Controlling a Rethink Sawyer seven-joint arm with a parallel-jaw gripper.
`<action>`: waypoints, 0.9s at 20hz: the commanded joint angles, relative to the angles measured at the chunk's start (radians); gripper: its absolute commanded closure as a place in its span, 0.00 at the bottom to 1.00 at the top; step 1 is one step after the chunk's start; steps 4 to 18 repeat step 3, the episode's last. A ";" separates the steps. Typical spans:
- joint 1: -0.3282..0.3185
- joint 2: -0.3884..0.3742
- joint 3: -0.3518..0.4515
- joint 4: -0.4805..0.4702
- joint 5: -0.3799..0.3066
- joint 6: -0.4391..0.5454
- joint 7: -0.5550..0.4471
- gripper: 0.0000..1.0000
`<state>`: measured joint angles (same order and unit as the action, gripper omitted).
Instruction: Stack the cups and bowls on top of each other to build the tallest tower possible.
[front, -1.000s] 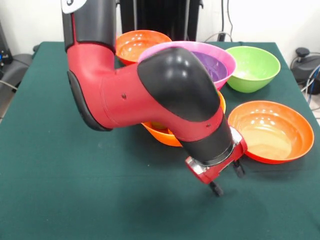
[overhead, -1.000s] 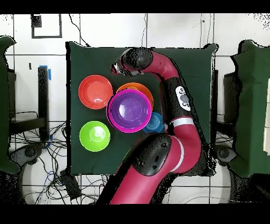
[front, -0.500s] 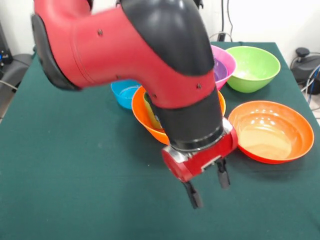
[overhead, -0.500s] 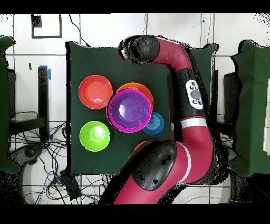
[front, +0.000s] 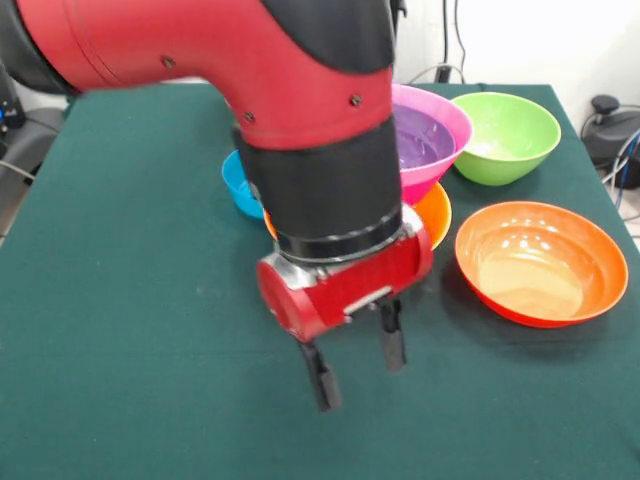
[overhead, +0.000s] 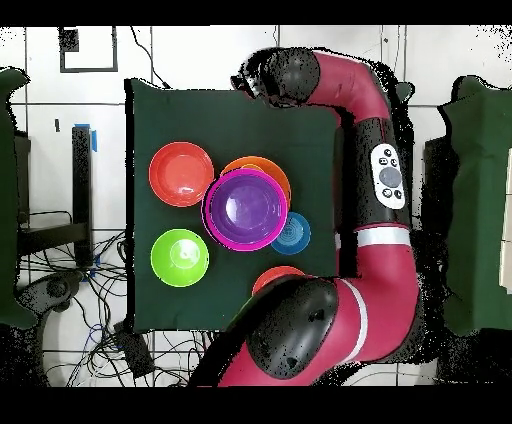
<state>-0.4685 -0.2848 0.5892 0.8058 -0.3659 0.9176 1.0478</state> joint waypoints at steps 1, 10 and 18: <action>0.020 -0.119 -0.087 -0.055 -0.135 0.120 -0.175 0.00; 0.022 -0.147 -0.095 -0.065 -0.146 0.131 -0.174 0.00; 0.022 -0.147 -0.095 -0.065 -0.146 0.131 -0.174 0.00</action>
